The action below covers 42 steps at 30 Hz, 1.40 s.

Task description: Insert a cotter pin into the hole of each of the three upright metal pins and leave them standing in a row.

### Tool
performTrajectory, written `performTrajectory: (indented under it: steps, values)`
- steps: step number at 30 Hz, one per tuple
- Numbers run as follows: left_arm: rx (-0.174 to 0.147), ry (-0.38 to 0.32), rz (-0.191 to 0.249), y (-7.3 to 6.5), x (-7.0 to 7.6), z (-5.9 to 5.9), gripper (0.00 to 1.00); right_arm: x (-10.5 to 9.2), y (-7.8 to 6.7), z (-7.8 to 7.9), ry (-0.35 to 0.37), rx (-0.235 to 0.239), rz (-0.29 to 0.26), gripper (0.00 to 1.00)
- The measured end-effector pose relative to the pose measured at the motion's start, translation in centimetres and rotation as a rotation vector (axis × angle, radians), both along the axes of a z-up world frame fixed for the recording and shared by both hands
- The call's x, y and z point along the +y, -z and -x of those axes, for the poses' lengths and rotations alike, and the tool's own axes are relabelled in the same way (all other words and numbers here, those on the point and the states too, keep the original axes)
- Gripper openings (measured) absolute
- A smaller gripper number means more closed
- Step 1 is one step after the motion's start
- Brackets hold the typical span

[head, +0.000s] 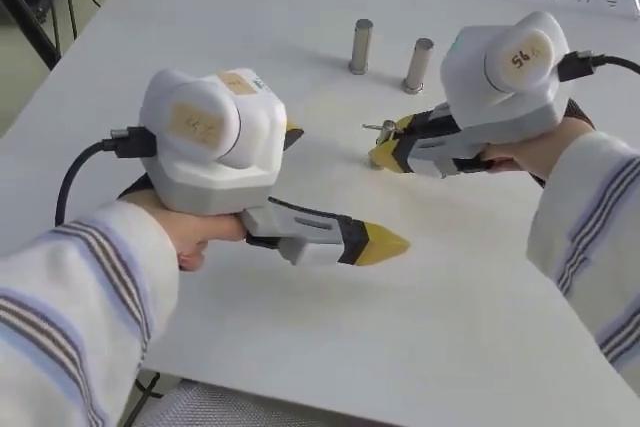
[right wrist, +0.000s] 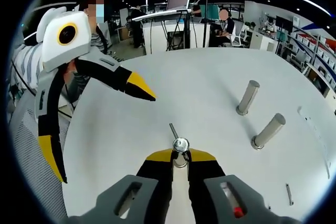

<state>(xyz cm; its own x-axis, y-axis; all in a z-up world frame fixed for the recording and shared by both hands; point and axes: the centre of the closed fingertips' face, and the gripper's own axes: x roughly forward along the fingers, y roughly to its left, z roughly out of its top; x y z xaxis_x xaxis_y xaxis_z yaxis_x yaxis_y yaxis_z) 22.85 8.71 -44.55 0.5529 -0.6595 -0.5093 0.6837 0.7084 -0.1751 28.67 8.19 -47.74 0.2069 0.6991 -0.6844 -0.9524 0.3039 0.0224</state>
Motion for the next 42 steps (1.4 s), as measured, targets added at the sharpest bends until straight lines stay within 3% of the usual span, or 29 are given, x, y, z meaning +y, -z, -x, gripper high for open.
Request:
performTrajectory:
  steps: [5,8,15,21,25,33,35,37,38,42]
  values:
    - [0.012,0.0,0.005,0.2,-0.2,0.1,0.99,-0.1,0.0,0.2,-0.003,-0.023,0.014,0.04]
    - [0.019,0.013,-0.02,0.8,-0.3,0.3,0.99,-0.1,0.0,0.0,0.026,-0.018,0.013,0.04]
    - [0.027,0.014,-0.001,0.8,-0.8,0.6,0.99,-0.2,0.0,-0.2,0.06,-0.031,0.021,0.04]
    - [0.034,0.027,-0.013,1.1,-0.9,0.8,0.99,-0.2,0.0,-0.2,0.063,-0.04,0.023,0.05]
    - [0.032,0.02,-0.011,1.0,-0.7,0.7,0.99,0.0,-0.3,-0.3,0.071,-0.041,-0.002,0.17]
    - [0.03,0.013,-0.011,0.8,-0.4,0.7,0.98,-0.6,-1.0,0.4,0.091,-0.023,-0.026,0.2]
    - [0.029,0.012,-0.012,0.7,-0.3,0.7,0.98,-0.9,-1.6,0.5,0.105,-0.022,-0.048,0.21]
    - [0.025,0.008,-0.013,0.5,-0.2,0.7,0.98,-0.9,-2.9,0.6,0.143,0.014,-0.144,0.22]
    - [0.023,0.006,-0.011,0.3,-0.2,0.7,0.98,-1.0,-3.2,0.6,0.15,0.019,-0.157,0.23]
    - [0.011,-0.016,0.021,-0.7,0.0,0.5,0.98,-2.5,-4.7,0.7,0.194,0.031,-0.243,0.34]
